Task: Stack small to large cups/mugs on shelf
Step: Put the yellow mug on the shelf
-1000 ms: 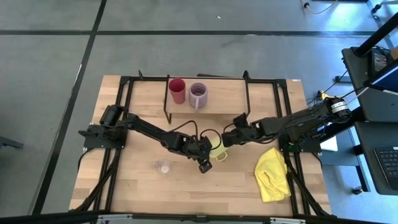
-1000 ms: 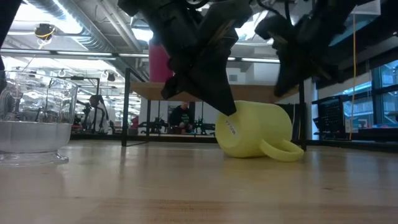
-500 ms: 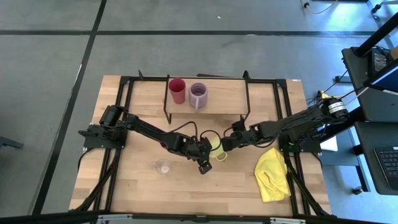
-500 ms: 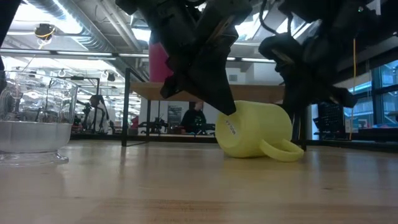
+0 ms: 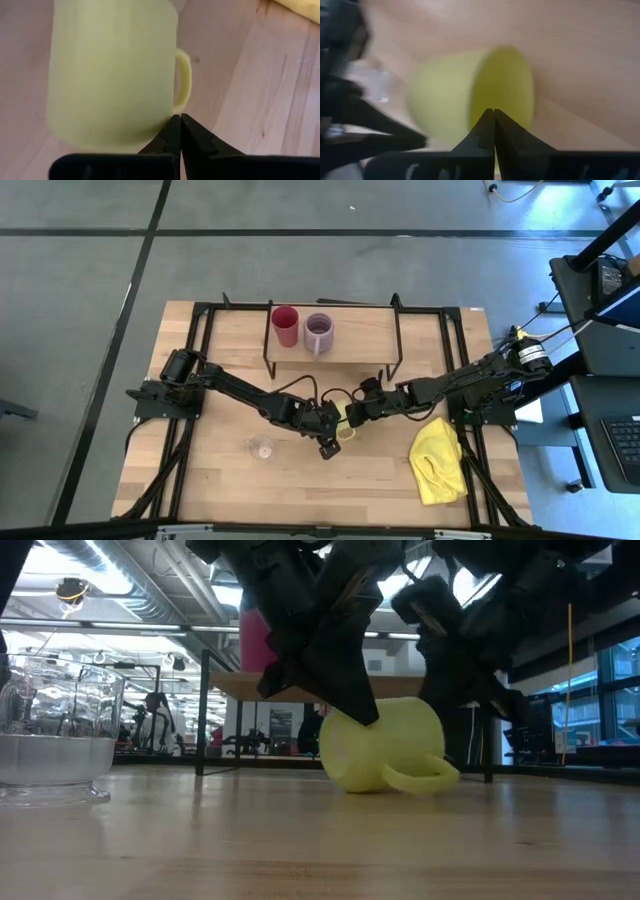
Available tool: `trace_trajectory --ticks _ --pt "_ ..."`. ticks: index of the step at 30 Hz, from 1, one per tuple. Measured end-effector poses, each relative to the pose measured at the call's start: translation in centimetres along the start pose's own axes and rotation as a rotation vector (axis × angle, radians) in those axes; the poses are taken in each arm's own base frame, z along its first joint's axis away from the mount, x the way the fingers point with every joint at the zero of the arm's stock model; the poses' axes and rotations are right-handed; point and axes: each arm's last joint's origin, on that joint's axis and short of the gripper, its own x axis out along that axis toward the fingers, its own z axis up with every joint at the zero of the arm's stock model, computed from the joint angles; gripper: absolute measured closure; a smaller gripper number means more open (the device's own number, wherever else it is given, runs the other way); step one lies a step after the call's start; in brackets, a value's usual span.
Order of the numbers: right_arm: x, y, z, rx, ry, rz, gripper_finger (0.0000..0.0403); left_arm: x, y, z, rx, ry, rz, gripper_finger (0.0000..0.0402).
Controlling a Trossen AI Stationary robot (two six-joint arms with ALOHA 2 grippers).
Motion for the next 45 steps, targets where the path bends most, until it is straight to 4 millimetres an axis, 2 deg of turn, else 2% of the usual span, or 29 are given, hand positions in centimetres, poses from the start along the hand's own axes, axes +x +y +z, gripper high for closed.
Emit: trace_trajectory --ticks 9,14,19,24,26,30,34,36,40,45 --pt "-0.4 1.9 0.5 -0.054 -0.027 0.095 0.0402 0.0 0.2 0.1 -0.003 -0.013 0.02 0.0401" --pt "-0.7 1.9 0.7 -0.073 -0.014 0.013 0.0402 -0.2 0.1 0.1 0.027 -0.007 0.015 0.0401" --pt "-0.7 1.4 0.6 -0.083 0.001 -0.036 0.0402 -2.3 0.6 -0.1 0.073 0.082 0.057 0.0401" --pt "-0.7 1.4 0.5 -0.086 0.003 -0.041 0.0402 -4.3 1.9 -1.1 0.144 0.196 0.209 0.0401" --pt "-0.7 1.4 0.6 -0.086 0.002 -0.038 0.0402 -4.3 2.6 -1.8 0.168 0.24 0.275 0.0401" --pt "-0.7 1.4 0.6 -0.086 0.001 -0.035 0.0402 -3.4 3.4 -3.1 0.123 0.276 0.262 0.0401" --pt "-0.7 1.4 0.6 -0.085 0.001 -0.035 0.0402 -4.0 2.7 -3.2 0.118 0.263 0.245 0.0401" --pt "-0.7 1.5 0.6 -0.084 0.0 -0.032 0.0402 -4.3 3.0 -3.3 0.131 0.265 0.289 0.0401" --pt "-0.7 1.7 0.6 -0.074 -0.007 -0.008 0.0402 -4.4 4.1 -3.3 0.188 0.235 0.418 0.0401" --pt "-0.8 2.4 0.1 -0.033 0.005 0.057 0.0402 -3.0 6.2 -3.9 0.194 0.259 0.414 0.0401"
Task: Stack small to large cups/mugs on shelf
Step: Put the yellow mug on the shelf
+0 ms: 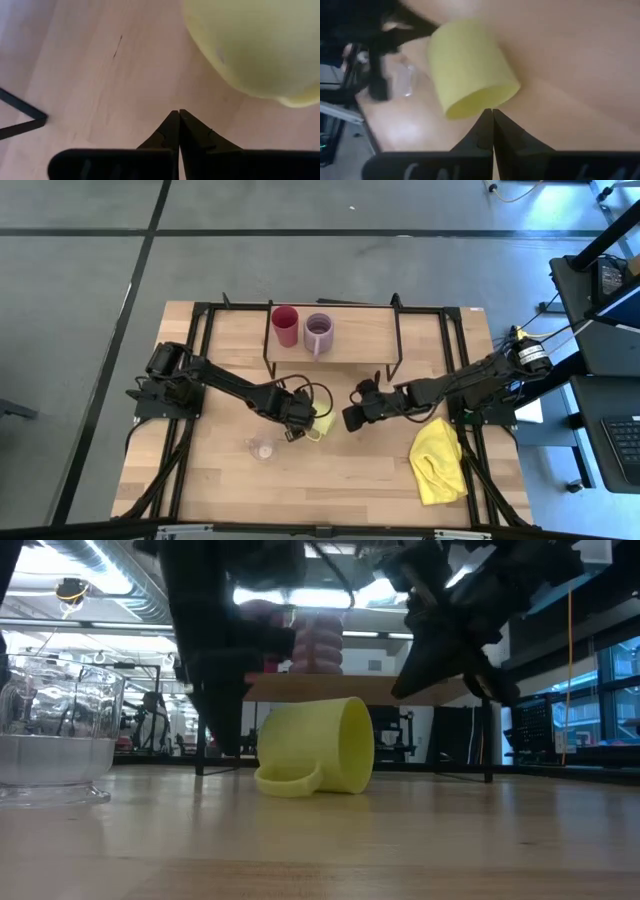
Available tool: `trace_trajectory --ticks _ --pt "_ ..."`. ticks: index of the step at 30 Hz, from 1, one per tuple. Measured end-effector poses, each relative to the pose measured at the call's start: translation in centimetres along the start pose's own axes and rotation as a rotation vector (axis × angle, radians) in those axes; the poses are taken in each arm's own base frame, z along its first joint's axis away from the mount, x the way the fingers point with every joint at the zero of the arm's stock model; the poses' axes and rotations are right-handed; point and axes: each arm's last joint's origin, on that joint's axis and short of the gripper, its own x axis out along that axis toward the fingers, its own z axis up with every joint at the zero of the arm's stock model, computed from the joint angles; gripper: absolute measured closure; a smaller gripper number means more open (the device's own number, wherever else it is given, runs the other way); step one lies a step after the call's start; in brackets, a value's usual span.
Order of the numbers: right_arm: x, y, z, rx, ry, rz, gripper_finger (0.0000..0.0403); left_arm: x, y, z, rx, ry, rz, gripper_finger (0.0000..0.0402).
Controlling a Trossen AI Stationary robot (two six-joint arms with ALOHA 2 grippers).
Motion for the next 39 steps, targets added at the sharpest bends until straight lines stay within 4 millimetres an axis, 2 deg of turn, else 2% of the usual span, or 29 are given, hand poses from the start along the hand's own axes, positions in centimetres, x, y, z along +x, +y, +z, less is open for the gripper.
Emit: trace_trajectory --ticks 5,8,14,21,28,36,39 --pt "-0.2 0.4 -1.1 0.04 0.019 0.018 0.0402 1.5 0.1 -0.4 0.0 -0.046 -0.032 0.0401" --pt "0.0 0.4 -1.5 0.055 0.018 0.008 0.0402 1.6 0.3 0.1 -0.009 -0.086 -0.035 0.0401" --pt "1.9 -0.3 -2.1 0.088 0.016 -0.034 0.0402 1.8 0.6 1.6 -0.046 -0.172 -0.096 0.0401" --pt "3.9 -0.5 -2.5 0.098 0.029 -0.002 0.0402 1.9 0.8 1.9 -0.058 -0.177 -0.108 0.0401" --pt "4.0 0.0 -1.5 0.108 -0.003 0.056 0.0402 2.7 -0.1 2.2 -0.068 -0.197 -0.172 0.0401" --pt "3.6 2.3 0.4 0.052 -0.027 0.099 0.0402 3.3 -0.6 2.6 -0.081 -0.227 -0.204 0.0401" --pt "3.3 2.9 1.1 0.024 0.001 0.06 0.0402 3.2 -0.6 2.8 -0.097 -0.241 -0.212 0.0401"
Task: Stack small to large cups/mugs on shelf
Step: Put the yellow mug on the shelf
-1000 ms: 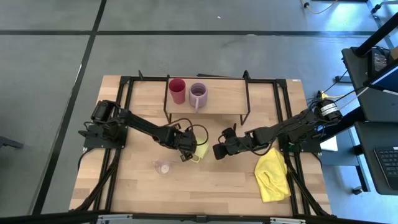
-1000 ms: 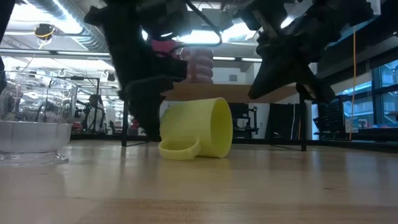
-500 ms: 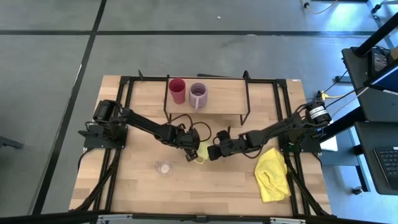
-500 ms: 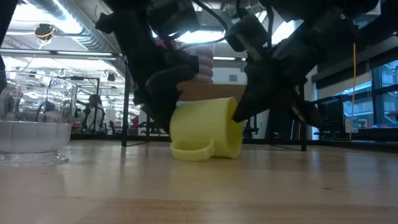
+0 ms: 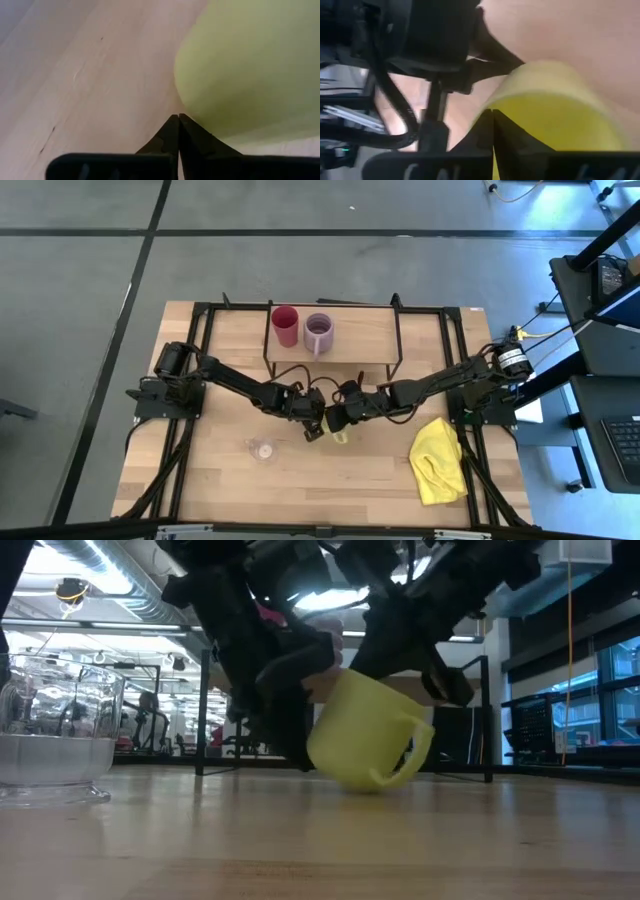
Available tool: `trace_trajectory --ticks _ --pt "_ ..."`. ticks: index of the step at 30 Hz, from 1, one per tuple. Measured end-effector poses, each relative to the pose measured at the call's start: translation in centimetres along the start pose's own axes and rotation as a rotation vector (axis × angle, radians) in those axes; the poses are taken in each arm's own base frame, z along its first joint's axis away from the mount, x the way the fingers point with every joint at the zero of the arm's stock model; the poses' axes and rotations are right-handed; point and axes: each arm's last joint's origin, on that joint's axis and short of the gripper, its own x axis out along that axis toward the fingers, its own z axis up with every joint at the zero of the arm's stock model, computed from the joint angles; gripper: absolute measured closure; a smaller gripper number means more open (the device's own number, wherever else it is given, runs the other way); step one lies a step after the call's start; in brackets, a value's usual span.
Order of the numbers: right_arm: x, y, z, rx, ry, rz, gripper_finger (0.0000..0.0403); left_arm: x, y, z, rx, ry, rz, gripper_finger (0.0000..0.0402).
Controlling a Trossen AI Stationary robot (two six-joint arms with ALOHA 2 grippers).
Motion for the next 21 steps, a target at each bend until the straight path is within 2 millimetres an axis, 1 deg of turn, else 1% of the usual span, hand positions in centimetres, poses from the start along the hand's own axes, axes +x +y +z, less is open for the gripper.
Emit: trace_trajectory --ticks 3,7,17,21 --pt "-0.3 0.5 0.4 -0.037 0.016 -0.045 0.0402 0.0 0.0 0.1 -0.014 -0.007 -0.001 0.0401" --pt "-0.5 1.0 0.7 -0.052 0.021 -0.05 0.0402 0.0 0.0 0.2 -0.017 -0.012 -0.008 0.0401" --pt "-0.4 0.9 1.2 -0.076 0.013 -0.053 0.0401 -0.1 -0.1 -0.1 -0.011 0.002 -0.003 0.0401" --pt "-0.3 1.0 1.7 -0.096 0.01 -0.029 0.0384 -0.2 0.2 -0.6 0.021 0.059 0.016 0.0401"
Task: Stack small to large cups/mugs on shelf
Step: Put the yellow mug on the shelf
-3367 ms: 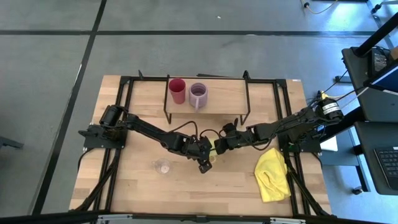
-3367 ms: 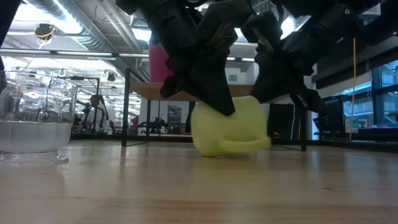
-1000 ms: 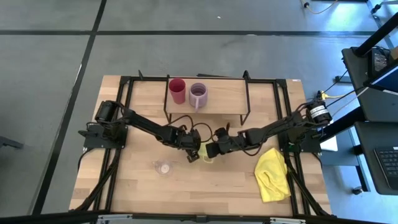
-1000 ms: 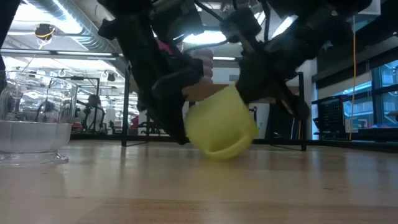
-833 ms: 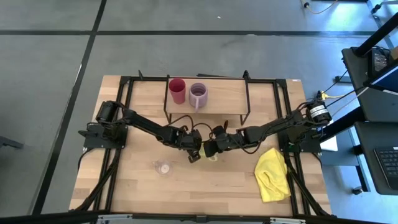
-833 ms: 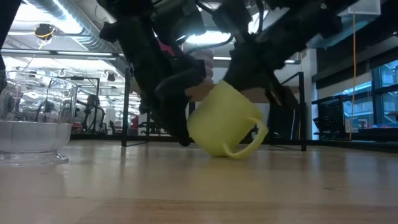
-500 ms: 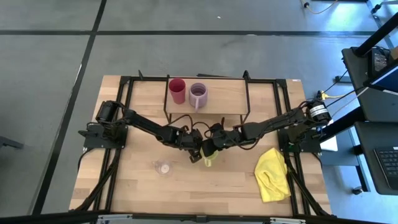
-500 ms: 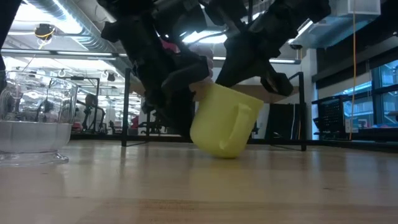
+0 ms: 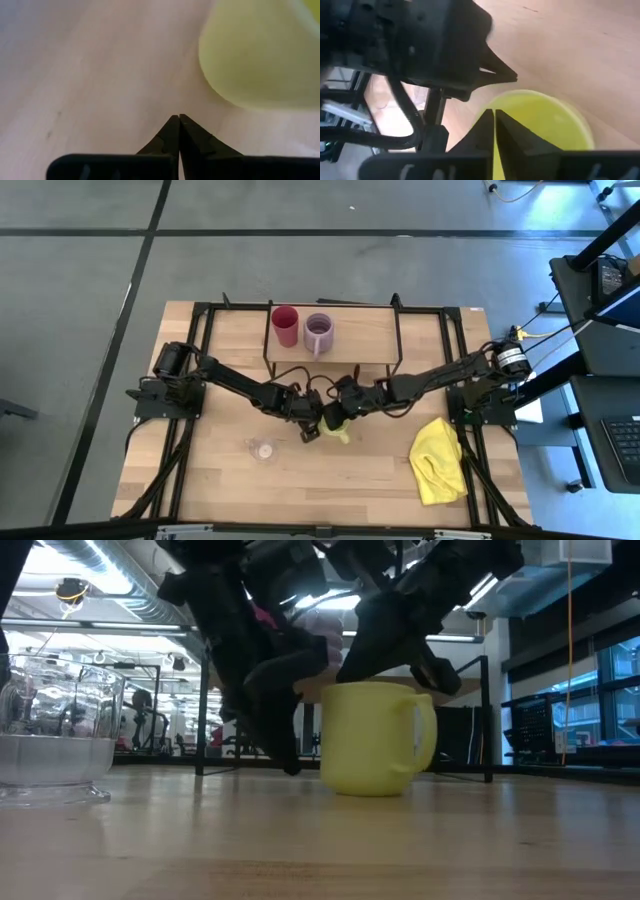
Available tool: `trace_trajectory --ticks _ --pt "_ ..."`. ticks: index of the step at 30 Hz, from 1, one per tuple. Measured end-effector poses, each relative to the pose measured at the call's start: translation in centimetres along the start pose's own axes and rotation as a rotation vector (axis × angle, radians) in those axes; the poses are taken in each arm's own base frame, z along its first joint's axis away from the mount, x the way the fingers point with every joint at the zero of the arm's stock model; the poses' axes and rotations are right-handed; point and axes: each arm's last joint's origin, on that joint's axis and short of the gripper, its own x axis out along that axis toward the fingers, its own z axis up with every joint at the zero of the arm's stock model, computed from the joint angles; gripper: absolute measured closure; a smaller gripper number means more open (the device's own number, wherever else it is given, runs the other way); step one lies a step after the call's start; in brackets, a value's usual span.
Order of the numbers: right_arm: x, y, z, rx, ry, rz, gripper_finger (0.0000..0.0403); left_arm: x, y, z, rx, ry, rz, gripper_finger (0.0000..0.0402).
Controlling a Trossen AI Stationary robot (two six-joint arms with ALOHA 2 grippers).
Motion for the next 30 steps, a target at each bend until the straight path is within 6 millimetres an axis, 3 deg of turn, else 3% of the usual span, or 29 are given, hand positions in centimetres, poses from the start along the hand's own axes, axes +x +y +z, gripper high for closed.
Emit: trace_trajectory --ticks 5,9,12,18,22,30 --pt "-0.3 0.7 0.8 -0.045 -0.003 0.101 0.0349 -1.4 -0.7 0.0 0.024 -0.002 -0.064 0.0398" --pt "-1.5 1.4 1.8 -0.094 -0.001 0.179 0.0319 -3.9 -1.2 0.3 -0.024 -0.094 -0.043 0.0381" --pt "-2.9 1.4 2.2 -0.143 0.002 0.178 0.0307 -4.6 -1.3 0.5 -0.076 -0.126 -0.056 0.0367" --pt "-5.5 -1.2 1.8 -0.21 0.101 -0.101 0.0305 -4.1 -2.0 -0.1 -0.127 -0.11 -0.059 0.0345" --pt "-5.5 -2.1 1.2 -0.212 0.195 -0.161 0.0304 -4.5 -2.7 -0.4 -0.16 -0.131 -0.07 0.0334" --pt "-3.4 -2.3 0.9 -0.218 0.206 -0.167 0.0304 -4.7 -3.3 -0.8 -0.225 -0.132 -0.082 0.0318"
